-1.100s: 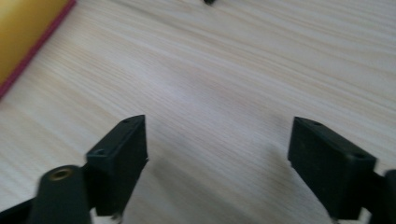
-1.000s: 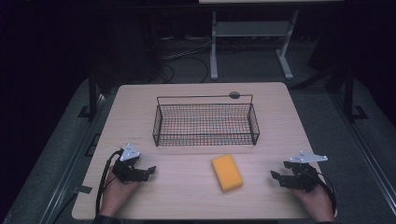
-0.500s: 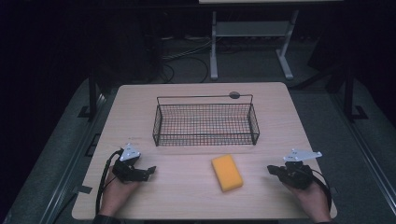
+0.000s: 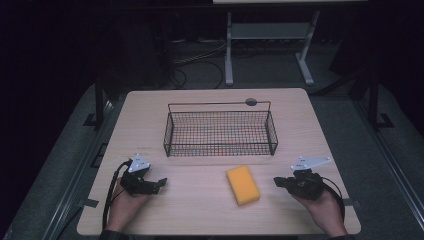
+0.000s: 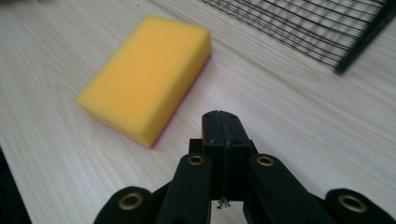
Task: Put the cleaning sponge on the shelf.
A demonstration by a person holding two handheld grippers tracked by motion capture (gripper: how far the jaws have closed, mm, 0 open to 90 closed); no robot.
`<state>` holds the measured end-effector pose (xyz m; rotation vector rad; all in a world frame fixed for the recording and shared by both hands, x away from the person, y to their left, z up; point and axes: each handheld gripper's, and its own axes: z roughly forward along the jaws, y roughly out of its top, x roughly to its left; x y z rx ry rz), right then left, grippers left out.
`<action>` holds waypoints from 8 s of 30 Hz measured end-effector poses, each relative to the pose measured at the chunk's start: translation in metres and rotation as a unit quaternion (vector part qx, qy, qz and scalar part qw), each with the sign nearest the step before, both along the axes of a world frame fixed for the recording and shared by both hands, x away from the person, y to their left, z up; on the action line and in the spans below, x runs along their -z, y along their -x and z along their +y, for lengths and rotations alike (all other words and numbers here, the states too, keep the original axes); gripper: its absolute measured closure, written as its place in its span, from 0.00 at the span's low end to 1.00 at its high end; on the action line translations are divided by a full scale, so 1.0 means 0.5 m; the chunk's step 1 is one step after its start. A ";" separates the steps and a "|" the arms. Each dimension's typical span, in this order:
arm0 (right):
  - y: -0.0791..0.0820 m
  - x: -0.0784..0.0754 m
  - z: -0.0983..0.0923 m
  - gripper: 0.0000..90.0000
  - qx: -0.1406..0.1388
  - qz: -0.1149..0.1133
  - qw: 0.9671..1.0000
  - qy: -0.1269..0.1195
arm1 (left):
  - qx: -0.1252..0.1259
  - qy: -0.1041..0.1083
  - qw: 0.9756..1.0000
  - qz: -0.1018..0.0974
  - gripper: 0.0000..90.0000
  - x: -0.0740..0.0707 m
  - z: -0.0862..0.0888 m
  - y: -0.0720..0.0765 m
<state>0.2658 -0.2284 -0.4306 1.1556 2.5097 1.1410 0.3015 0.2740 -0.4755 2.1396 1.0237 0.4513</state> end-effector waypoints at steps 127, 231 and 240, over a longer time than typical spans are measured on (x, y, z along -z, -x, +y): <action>-0.093 0.000 0.143 0.17 -0.090 0.023 0.992 0.091 | 0.001 0.000 1.000 0.001 0.15 0.000 0.000 -0.001; -0.123 -0.119 0.115 0.26 -0.080 0.004 0.992 0.101 | 0.003 0.001 1.000 0.001 0.14 0.000 0.001 -0.002; -0.143 -0.146 0.106 0.26 -0.073 -0.002 0.993 0.095 | 0.004 0.000 1.000 0.000 0.14 0.000 0.001 -0.002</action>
